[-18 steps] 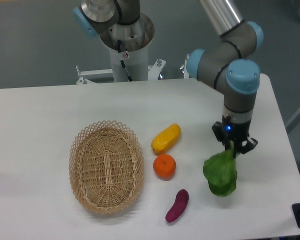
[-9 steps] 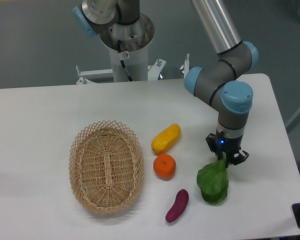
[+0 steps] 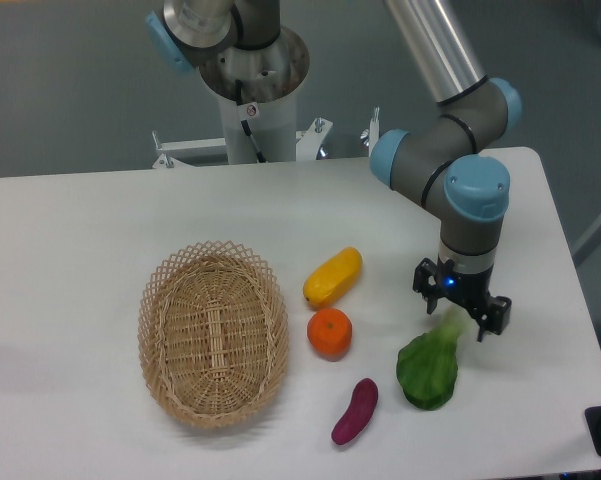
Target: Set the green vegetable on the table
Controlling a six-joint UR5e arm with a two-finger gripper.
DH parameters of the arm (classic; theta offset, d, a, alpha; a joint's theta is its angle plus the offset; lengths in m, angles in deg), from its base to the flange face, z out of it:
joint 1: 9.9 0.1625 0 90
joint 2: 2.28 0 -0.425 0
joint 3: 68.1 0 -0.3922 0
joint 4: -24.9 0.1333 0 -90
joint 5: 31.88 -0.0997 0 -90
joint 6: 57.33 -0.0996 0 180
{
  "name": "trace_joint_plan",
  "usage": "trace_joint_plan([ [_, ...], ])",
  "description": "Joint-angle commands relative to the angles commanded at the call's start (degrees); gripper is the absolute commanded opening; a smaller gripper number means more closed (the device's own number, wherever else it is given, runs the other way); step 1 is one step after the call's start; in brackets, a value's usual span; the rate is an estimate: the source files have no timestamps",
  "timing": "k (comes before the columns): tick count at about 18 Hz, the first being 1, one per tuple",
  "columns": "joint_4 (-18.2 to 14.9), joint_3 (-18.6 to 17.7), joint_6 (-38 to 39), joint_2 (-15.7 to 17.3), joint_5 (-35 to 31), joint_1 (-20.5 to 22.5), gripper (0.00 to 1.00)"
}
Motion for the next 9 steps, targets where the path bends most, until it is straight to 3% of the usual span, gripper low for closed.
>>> trace_joint_plan([
  [4, -1.14, 9.75, 0.53, 0.18, -0.08, -0.26, 1.00],
  [6, -5.86, 12.92, -0.17, 1.23, -0.09, 0.61, 1.00],
  [9, -16.05, 18.20, -4.54, 2.54, 0.53, 4.03, 1.00],
])
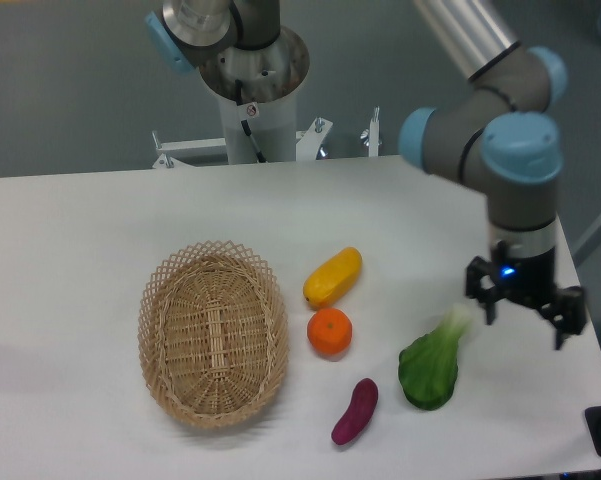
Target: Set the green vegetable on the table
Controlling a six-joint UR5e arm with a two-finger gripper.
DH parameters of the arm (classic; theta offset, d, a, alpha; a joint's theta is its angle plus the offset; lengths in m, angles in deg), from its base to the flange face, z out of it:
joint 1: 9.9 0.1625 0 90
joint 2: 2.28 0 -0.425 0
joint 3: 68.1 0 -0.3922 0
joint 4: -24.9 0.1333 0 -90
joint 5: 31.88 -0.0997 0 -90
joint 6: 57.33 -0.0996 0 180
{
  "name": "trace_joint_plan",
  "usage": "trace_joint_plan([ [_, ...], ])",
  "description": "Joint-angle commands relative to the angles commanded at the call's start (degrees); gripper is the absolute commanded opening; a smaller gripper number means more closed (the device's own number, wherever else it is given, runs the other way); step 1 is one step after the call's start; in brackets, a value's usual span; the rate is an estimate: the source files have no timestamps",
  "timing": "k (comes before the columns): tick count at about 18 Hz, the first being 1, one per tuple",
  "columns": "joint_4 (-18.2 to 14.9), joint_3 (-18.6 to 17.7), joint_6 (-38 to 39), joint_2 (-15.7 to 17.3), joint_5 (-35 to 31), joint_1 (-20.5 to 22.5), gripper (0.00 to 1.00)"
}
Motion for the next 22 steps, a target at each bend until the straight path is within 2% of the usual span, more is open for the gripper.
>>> trace_joint_plan([
  [2, -3.27, 0.45, -7.73, 2.46, 0.70, 3.42, 1.00],
  [6, -9.68, 0.37, -15.38, 5.89, 7.11, 11.51, 1.00],
  [9, -11.98, 0.37, -21.73, 6.68, 7.39, 13.37, 1.00],
  [22, -11.28, -0.86, -21.21, 7.04, 7.39, 12.14, 1.00],
])
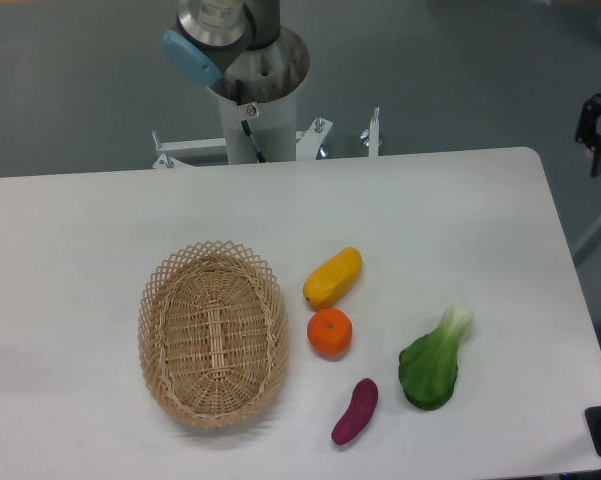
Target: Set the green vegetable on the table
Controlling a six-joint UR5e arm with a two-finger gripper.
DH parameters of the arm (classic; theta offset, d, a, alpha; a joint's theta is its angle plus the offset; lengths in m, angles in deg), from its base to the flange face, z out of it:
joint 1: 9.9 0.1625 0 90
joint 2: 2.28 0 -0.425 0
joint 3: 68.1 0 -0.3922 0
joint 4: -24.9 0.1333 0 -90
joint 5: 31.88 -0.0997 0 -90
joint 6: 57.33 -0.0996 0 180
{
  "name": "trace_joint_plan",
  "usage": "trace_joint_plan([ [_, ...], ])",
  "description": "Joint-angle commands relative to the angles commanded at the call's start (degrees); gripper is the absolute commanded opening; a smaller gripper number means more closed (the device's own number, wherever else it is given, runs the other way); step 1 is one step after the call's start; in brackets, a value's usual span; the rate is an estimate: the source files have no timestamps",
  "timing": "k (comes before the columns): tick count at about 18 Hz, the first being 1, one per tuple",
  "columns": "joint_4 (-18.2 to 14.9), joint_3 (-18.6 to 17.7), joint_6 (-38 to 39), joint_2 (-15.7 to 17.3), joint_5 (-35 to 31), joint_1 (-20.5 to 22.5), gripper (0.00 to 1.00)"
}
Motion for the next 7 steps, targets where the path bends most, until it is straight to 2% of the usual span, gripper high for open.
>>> trace_joint_plan([
  [7, 1.05, -0.35, 0.35, 0.00, 0.00, -0.18, 1.00],
])
